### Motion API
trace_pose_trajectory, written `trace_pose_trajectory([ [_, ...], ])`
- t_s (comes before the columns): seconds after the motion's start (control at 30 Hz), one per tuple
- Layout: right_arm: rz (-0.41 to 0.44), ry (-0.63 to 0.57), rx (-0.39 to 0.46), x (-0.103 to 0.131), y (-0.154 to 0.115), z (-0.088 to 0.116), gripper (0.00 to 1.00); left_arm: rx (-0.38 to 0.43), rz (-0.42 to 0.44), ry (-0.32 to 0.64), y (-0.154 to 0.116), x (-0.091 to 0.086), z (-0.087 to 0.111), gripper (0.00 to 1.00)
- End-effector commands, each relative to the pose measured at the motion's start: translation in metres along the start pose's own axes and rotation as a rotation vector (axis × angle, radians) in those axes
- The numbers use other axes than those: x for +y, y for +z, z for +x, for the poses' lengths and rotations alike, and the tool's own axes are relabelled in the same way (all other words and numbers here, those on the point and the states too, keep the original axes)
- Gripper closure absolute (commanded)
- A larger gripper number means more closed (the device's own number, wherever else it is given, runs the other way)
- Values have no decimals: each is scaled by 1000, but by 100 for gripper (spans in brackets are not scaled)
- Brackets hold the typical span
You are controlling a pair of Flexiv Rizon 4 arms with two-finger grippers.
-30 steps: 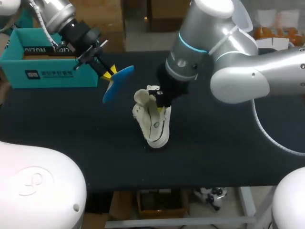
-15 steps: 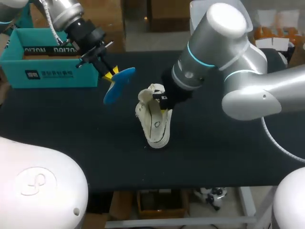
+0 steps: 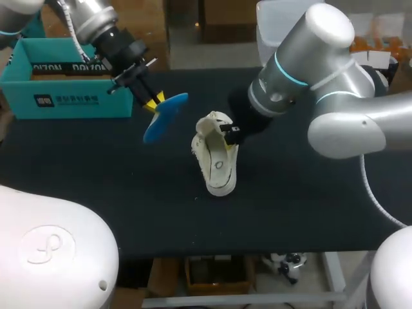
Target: Open the shoe tongue, take the insole out of the shoe, put the insole back into the shoe, and pack the shoe into the shoebox
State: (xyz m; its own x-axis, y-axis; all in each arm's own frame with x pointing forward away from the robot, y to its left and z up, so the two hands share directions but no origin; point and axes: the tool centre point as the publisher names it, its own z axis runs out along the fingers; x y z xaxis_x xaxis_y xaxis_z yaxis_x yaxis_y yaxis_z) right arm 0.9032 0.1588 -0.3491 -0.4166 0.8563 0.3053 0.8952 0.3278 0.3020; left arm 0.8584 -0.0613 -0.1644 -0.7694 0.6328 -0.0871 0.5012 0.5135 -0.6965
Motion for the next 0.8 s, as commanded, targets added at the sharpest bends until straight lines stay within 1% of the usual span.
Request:
trace_pose_trajectory([
  [0.03,45,-5,18,7,0,-3,100,-10,0,-4,5,-2,2,100],
  [0.13,52,-3,32,3,3,-6,100,-10,2,-7,8,-2,3,100],
  [0.17,53,-1,35,2,3,-7,65,-10,2,-7,9,-3,3,100],
  [0.2,53,-1,37,1,3,-7,0,-10,3,-7,10,-3,4,100],
  [0.37,65,-6,37,-5,-2,-8,0,-7,11,3,16,-6,8,100],
  [0.47,84,-3,27,-11,-14,-8,0,-9,14,20,19,-11,12,100],
  [0.67,143,20,4,-26,-48,-11,0,-12,28,82,25,-25,22,100],
  [0.8,184,37,30,-29,-69,-13,0,2,35,149,32,-35,27,100],
])
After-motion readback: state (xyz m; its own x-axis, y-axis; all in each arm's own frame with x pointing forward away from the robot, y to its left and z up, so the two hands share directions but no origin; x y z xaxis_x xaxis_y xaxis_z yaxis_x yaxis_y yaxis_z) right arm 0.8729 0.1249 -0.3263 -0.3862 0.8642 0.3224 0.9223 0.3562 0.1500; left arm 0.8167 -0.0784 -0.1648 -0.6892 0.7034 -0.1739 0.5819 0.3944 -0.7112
